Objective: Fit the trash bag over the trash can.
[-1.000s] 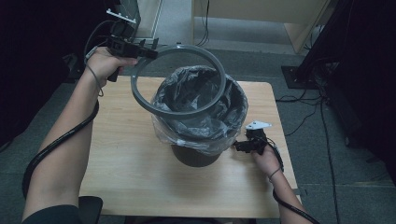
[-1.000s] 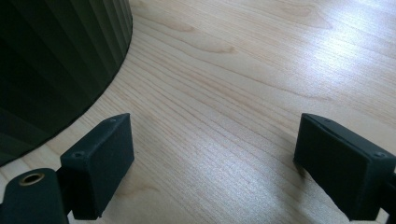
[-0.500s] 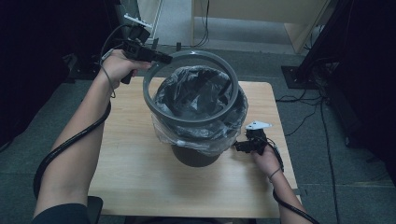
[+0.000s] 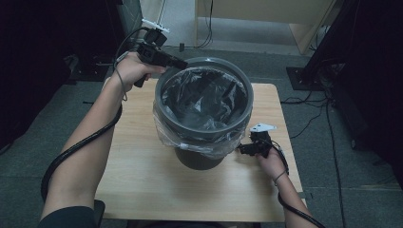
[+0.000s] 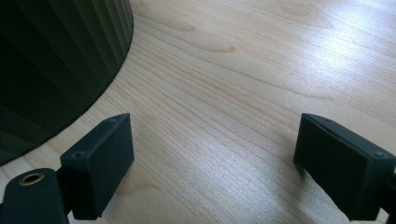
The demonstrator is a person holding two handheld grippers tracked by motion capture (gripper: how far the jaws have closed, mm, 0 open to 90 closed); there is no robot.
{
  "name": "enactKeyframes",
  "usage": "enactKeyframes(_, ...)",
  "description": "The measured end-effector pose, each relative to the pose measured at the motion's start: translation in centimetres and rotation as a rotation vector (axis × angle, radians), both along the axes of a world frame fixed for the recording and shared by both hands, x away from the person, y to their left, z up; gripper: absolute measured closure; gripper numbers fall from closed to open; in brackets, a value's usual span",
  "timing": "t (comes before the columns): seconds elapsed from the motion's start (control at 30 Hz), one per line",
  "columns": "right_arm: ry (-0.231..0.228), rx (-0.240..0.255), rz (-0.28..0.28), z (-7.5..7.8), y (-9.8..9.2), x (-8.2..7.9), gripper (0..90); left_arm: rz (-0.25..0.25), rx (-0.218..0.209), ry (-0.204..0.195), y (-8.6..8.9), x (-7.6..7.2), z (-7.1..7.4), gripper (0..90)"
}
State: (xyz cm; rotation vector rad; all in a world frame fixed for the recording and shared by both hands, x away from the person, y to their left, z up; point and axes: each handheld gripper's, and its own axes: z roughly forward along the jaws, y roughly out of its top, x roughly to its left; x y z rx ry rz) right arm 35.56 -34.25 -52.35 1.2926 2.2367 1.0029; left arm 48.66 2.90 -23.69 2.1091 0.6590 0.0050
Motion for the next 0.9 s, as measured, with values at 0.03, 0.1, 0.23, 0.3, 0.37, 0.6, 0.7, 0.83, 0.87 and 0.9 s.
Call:
enactKeyframes(0.03,0.000,0.000,0.000,0.0,0.0,0.0,11.2,-0.003,0.000,0.001,-0.1,-0.1,0.0,79.0)
enactKeyframes(0.1,0.000,0.000,0.000,0.0,0.0,0.0,11.2,-0.016,0.006,-0.001,-0.3,-0.2,-0.1,79.1)
enactKeyframes(0.23,0.000,0.000,0.000,0.0,0.0,0.0,11.2,-0.039,0.030,-0.012,-0.5,-0.6,-0.5,79.0)
enactKeyframes(0.3,0.000,0.000,0.000,0.0,0.0,0.0,11.2,-0.034,0.033,-0.011,-0.4,-0.6,-0.7,79.0)
enactKeyframes(0.37,0.000,0.000,0.000,0.0,0.0,0.0,11.2,-0.026,0.043,-0.020,-0.2,-0.6,-0.9,78.9)
enactKeyframes(0.6,0.000,0.000,0.000,0.0,0.0,0.0,11.2,-0.033,0.047,-0.041,-0.6,-0.5,-1.2,78.7)
enactKeyframes(0.7,0.000,0.000,0.000,0.0,0.0,0.0,11.2,-0.035,0.041,-0.040,-0.8,-0.4,-1.2,78.6)
enactKeyframes(0.83,-0.001,-0.001,0.000,0.0,0.0,0.0,11.2,-0.020,0.039,-0.041,-0.8,-0.2,-1.3,78.3)
enactKeyframes(0.87,-0.001,-0.001,0.000,0.0,0.0,0.0,11.2,-0.020,0.040,-0.044,-0.8,-0.2,-1.3,78.3)
enactKeyframes(0.9,-0.001,0.000,0.000,0.0,0.0,0.0,11.2,-0.021,0.041,-0.047,-0.8,-0.2,-1.3,78.1)
